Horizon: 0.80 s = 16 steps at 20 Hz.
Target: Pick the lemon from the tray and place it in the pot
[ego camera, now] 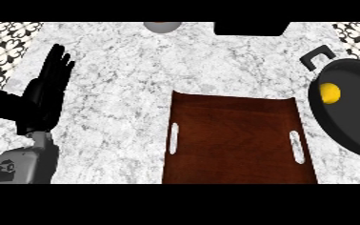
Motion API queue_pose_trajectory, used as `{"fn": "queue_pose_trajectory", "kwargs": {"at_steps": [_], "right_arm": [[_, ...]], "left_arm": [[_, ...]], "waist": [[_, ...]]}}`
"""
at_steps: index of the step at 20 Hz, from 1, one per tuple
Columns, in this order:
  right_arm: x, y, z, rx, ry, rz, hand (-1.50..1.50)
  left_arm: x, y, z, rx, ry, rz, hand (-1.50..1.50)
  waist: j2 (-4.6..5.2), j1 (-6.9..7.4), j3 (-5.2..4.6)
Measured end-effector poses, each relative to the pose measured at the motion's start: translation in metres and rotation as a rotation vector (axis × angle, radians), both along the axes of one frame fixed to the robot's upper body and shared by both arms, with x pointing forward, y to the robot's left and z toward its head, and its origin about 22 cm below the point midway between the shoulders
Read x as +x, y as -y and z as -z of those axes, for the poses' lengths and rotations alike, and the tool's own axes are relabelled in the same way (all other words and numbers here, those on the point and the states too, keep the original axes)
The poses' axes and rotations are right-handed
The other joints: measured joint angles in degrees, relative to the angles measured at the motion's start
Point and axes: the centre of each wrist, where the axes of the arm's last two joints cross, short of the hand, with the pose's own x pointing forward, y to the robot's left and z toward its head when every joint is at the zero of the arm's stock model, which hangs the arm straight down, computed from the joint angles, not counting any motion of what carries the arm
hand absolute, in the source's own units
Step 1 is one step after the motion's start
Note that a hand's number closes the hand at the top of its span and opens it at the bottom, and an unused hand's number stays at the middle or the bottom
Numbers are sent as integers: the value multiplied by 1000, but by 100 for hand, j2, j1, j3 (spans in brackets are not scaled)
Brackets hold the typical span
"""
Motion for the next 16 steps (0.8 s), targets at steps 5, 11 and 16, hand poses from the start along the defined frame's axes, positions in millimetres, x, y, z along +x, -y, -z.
{"fn": "queue_pose_trajectory", "kwargs": {"at_steps": [5,11,16], "right_arm": [[-27,25,-15,1,-30,36,-150],[-43,39,-27,-14,-50,51,-150],[-53,45,-31,-32,-65,58,-150]], "left_arm": [[-2,-5,-4,-4,6,-4,0],[0,-5,-7,-5,8,1,0],[-1,-7,-4,-5,7,-3,0]], "waist": [[2,1,14],[16,-11,27],[14,-18,31]]}}
